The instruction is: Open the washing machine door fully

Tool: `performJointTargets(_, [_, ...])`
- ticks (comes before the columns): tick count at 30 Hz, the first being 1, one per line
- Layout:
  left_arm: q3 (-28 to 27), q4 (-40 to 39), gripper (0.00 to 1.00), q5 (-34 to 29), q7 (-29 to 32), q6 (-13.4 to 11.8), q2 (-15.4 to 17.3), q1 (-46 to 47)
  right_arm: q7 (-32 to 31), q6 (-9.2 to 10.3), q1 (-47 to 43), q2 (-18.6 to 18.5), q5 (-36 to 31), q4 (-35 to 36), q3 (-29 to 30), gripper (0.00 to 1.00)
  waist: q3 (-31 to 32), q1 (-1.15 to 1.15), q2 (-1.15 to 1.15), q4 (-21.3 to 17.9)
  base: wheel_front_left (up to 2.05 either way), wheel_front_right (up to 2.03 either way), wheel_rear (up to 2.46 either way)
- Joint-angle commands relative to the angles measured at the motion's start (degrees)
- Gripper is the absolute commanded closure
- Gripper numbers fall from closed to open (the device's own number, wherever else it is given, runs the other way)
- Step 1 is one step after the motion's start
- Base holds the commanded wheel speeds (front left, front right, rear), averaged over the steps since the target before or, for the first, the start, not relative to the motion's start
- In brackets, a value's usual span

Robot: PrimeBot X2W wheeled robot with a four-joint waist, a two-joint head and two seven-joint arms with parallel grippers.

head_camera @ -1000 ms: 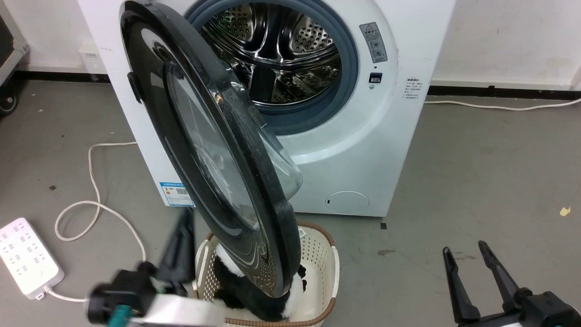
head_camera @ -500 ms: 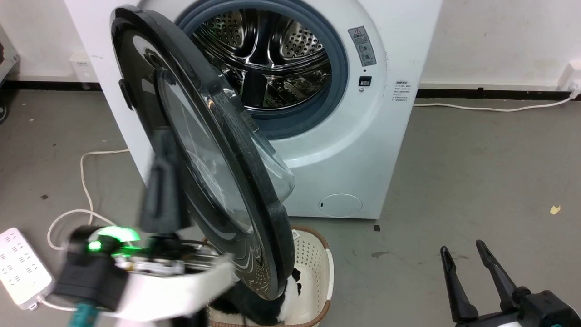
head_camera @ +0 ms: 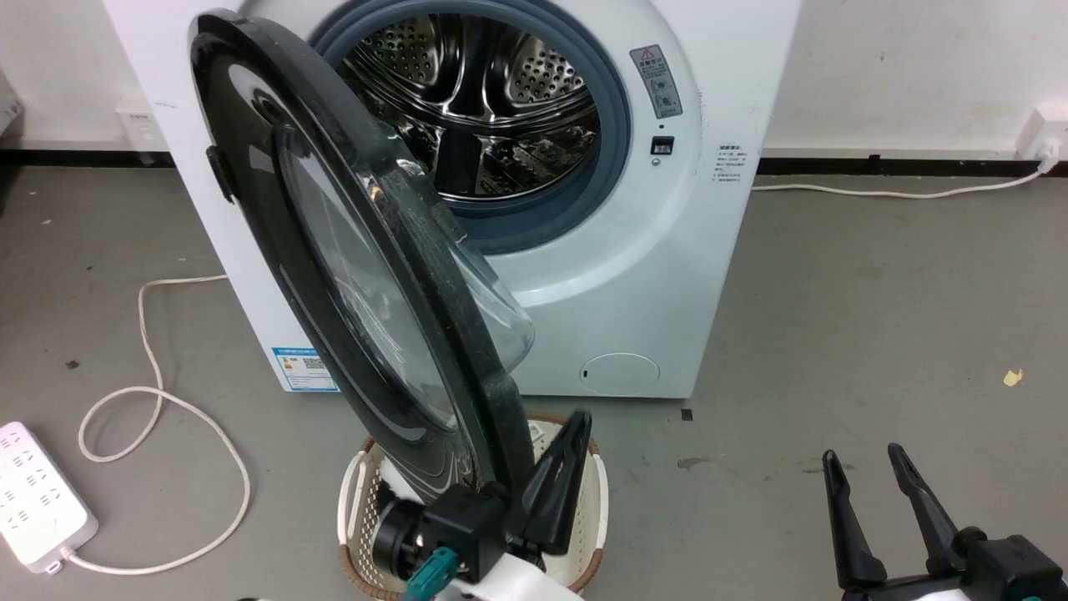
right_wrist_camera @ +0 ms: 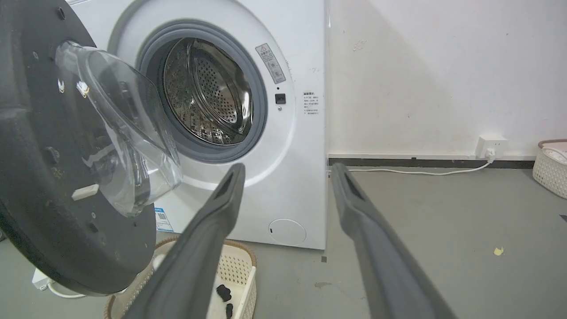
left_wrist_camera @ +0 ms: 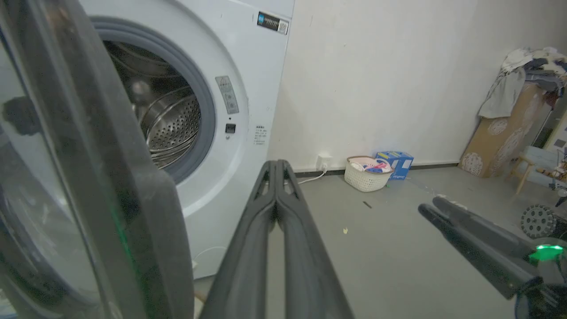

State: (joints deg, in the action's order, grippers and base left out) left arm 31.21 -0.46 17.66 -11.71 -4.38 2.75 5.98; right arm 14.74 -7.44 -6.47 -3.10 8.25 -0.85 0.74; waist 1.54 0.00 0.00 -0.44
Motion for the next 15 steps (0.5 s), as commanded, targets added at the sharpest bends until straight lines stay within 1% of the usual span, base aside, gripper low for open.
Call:
performJointTargets(1, [0.3, 1.14, 1.0, 0.55, 0.19, -0.29, 0.12, 0.69, 0.26, -0.05, 0.66, 0.22, 0.44, 0.1, -0.04, 0.0, -0.09, 0.0, 0.0, -0.1, 0.0, 0.0, 0.0])
performJointTargets(2, [0.8, 4.64, 1.0, 2.0, 0.34, -0.82, 0.12, 1.58, 0.26, -0.05, 0.58, 0.22, 0.43, 0.12, -0.05, 0.0, -0.29, 0.0, 0.0, -0.32, 0.0, 0.0, 0.0])
performJointTargets(3, [0.8, 4.64, 1.0, 2.0, 0.34, -0.82, 0.12, 1.58, 0.26, -0.05, 0.58, 0.22, 0.43, 0.12, -0.05, 0.0, -0.29, 0.0, 0.0, -0.32, 0.0, 0.0, 0.0])
performJointTargets(7, [1.06, 10.87, 1.0, 4.65, -1.26, -2.24, 0.12, 4.17, 0.26, -0.05, 0.31, 0.22, 0.46, 0.11, 0.07, 0.0, -0.94, 0.0, 0.0, -0.39, 0.0, 0.0, 0.0])
performJointTargets(8, [1.06, 10.87, 1.0, 4.65, -1.26, -2.24, 0.12, 4.17, 0.26, -0.05, 0.31, 0.22, 0.46, 0.11, 0.07, 0.0, -0.94, 0.0, 0.0, -0.39, 0.0, 0.0, 0.0])
performJointTargets(13, [1.15, 15.93, 1.0, 6.1, -2.4, -3.76, 0.12, 6.47, 0.26, -0.05, 0.36, 0.22, 0.5, 0.03, -0.26, 0.0, -1.77, 0.0, 0.0, 0.09, 0.0, 0.0, 0.0])
performJointTargets(15, [1.22, 17.56, 1.0, 7.04, -2.83, -4.06, 0.12, 7.02, 0.26, -0.05, 0.01, 0.22, 0.51, -0.06, -0.38, 0.0, -1.78, 0.0, 0.0, 1.13, 0.0, 0.0, 0.0])
